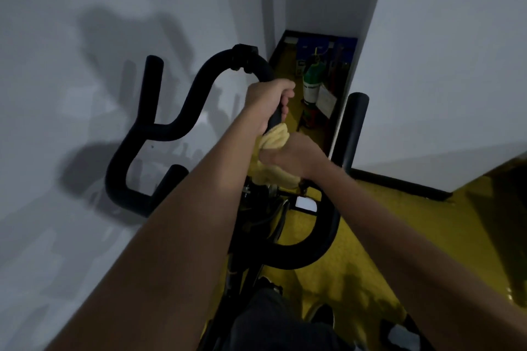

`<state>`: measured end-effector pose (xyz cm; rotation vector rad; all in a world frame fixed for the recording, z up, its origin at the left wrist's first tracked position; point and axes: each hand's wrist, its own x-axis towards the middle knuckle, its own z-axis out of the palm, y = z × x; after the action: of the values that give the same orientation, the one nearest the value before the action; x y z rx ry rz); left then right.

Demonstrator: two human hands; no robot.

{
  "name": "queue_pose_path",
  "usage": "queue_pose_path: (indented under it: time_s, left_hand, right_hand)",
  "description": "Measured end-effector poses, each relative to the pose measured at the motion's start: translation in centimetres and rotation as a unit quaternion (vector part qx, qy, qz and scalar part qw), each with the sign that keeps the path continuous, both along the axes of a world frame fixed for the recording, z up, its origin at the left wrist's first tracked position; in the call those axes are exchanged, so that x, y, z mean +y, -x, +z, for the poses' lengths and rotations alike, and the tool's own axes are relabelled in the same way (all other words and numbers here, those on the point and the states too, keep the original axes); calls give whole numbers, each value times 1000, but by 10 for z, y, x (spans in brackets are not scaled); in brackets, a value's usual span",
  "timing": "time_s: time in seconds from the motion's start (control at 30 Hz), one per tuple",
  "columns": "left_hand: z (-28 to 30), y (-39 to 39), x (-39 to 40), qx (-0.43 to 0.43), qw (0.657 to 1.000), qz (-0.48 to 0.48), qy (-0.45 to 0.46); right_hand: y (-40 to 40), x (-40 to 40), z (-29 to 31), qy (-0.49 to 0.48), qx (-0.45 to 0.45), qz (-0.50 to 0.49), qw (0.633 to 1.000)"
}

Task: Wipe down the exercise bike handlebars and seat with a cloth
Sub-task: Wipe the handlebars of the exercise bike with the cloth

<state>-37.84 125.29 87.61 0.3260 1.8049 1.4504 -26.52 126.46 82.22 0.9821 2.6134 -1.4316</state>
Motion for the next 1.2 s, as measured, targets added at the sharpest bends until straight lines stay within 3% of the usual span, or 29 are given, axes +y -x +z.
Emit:
queue_pose_path:
  time_s: [0.03,0.1,0.17,0.2,0.27,0.37,0.43,0.47,0.57,0.67,0.77,0.87,0.93,1.03,1.13,1.2]
  left_hand:
    - [-2,-3,0,11,1000,13,-9]
    - [-7,-6,-3,22,999,17,-26]
    - [-12,-7,-9,20,999,2,-37]
    - [-14,-8,-11,20,999,-1,-39]
    - [-15,-8,-13,23,999,-4,-42]
    - [-16,-11,-12,33,998,1,-49]
    - [-17,-12,-12,49,997,17,-53]
    - [-18,-12,-12,54,997,25,-58]
    - [-16,-10,-12,53,995,42,-69]
    - [-17,-12,-12,51,996,35,-65]
    - [-20,-15,-13,66,995,37,-65]
    - [-21,-17,-14,78,994,42,-68]
    - [-21,-17,-14,82,993,42,-68]
    - [-21,-17,-13,87,993,41,-69]
    - [-20,-15,-12,88,993,40,-68]
    - [-20,-12,-12,84,993,43,-71]
  right_hand:
    - [-11,-8,-2,-105,-19,-8,994]
    - [-34,-22,-5,-320,-58,-2,946]
    - [-46,-29,-8,-419,-47,9,907]
    - [-47,-28,-7,-419,-38,9,907]
    - [-39,-16,-2,-332,-56,23,941]
    - [-16,16,12,-7,-112,81,990]
    - [-4,28,17,169,-101,101,975]
    - [1,30,17,199,-83,112,970]
    - [7,25,4,134,-32,84,987]
    - [-13,2,-6,-126,-17,38,991]
    - [-49,-18,-20,-376,6,52,925]
    - [-71,-19,-34,-484,68,71,870]
    - [-75,-18,-34,-480,65,84,871]
    - [-59,-11,-16,-417,1,94,904]
    - [-25,10,-3,-219,-77,119,965]
    - [-11,19,0,-120,-87,133,980]
